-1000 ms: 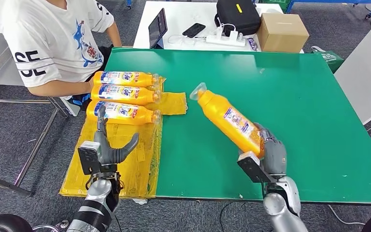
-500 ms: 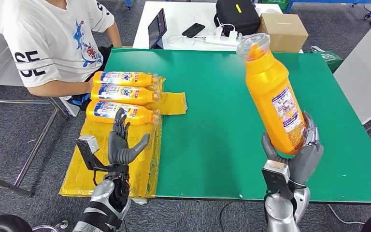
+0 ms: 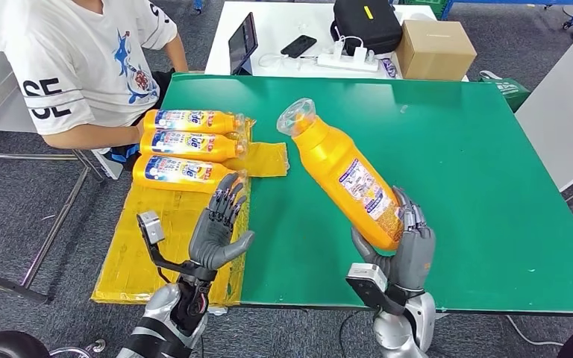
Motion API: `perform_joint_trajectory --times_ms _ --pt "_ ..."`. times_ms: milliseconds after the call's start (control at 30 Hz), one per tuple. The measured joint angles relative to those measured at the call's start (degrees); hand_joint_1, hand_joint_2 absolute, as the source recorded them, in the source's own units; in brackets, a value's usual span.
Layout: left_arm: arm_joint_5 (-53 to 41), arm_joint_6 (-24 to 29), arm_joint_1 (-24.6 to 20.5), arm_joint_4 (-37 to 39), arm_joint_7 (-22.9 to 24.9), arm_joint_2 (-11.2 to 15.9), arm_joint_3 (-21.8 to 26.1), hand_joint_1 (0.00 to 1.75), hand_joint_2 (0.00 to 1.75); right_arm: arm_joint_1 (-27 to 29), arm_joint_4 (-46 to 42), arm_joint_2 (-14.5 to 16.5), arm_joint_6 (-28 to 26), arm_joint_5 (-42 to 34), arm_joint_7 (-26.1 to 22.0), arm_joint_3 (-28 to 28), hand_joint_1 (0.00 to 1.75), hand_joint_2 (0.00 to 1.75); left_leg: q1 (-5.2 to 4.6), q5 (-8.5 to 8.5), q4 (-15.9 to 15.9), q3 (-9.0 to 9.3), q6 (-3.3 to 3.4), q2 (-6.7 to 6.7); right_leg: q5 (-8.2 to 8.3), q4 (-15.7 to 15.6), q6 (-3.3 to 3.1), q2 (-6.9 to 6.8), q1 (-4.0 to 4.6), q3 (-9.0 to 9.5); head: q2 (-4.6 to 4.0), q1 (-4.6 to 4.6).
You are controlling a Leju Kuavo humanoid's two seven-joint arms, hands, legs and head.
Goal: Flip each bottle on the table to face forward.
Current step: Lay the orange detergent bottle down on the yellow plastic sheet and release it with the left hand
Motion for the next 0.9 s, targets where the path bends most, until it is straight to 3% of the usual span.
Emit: perform_joint_trajectory --times_ms 200,633,900 --pt "2.68 -7.3 0.1 0.33 -0.39 1.0 -1.7 0.0 1.75 -1.07 10.0 0.03 1.62 -6.55 0.0 8.76 1.75 1.75 0.0 0.0 0.0 -0.01 0.0 -0.01 0.0 0.0 0.0 -0.01 0.0 -0.01 0.0 -0.01" --pt "2.22 -8.02 -0.04 1.96 0.13 2.78 -3.86 0.0 1.75 -5.38 27.07 1.45 5.55 -7.11 -0.13 20.1 1.75 1.75 0.0 0.01 0.0 -0.01 -0.01 0.0 -0.01 0.0 -0.01 0.0 0.0 -0.06 0.0 0.0" --pt "2.3 -8.22 -0.06 2.77 0.2 3.34 -4.1 0.0 1.75 -6.72 31.29 2.01 6.04 -6.94 -0.2 21.95 1.75 1.75 0.0 0.01 0.0 -0.02 -0.01 0.03 0.0 -0.01 -0.01 0.01 0.0 -0.08 0.0 0.01"
